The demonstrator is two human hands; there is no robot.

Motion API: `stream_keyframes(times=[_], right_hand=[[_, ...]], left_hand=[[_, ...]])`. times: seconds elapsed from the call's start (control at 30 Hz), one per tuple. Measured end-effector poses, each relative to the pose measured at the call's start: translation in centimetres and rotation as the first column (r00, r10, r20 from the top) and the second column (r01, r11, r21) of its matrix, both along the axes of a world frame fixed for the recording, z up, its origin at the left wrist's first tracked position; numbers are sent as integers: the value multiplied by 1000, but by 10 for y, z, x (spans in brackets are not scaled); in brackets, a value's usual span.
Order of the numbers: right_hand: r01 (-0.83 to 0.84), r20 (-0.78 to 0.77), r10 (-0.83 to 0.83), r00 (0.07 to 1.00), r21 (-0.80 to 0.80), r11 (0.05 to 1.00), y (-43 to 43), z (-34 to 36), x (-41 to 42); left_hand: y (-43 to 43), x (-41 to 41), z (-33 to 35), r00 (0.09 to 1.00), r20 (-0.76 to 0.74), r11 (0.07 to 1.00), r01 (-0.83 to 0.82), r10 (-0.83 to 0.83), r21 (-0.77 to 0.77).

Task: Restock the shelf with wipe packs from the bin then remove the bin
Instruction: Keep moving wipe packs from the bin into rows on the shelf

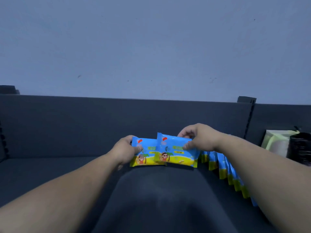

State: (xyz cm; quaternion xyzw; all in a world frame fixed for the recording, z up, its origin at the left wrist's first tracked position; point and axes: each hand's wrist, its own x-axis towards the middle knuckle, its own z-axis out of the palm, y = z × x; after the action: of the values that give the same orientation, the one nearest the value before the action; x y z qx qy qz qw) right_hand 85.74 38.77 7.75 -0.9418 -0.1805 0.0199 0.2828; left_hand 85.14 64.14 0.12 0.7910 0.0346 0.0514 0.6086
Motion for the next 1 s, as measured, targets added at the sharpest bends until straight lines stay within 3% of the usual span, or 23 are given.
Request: stream_keyframes(times=[0.13,0.27,0.47,0.73,0.9,1.0], right_hand=[[-70,-32,69,997,-36,997,15,-17,28],[-38,105,45,993,-73,997,34,-40,54],[-19,242,96,966,-300,954,39,-55,60],[10,273,6,962,-57,998,54,-61,61],[103,289,-88,953,-37,994,42,-52,50],[186,314,-156,937,-70,980,27,-47,35]], left_hand=[[-3,26,-8,997,25,990,-69,66,125],[-2,38,-9,973,137,910,-224,187,349],[-7,39,-16,929,188,891,-361,318,275],[-3,39,-9,900,183,875,-430,396,222],[-1,26,-7,874,220,851,-478,434,220],[-4,14,2,860,329,837,-481,391,260]])
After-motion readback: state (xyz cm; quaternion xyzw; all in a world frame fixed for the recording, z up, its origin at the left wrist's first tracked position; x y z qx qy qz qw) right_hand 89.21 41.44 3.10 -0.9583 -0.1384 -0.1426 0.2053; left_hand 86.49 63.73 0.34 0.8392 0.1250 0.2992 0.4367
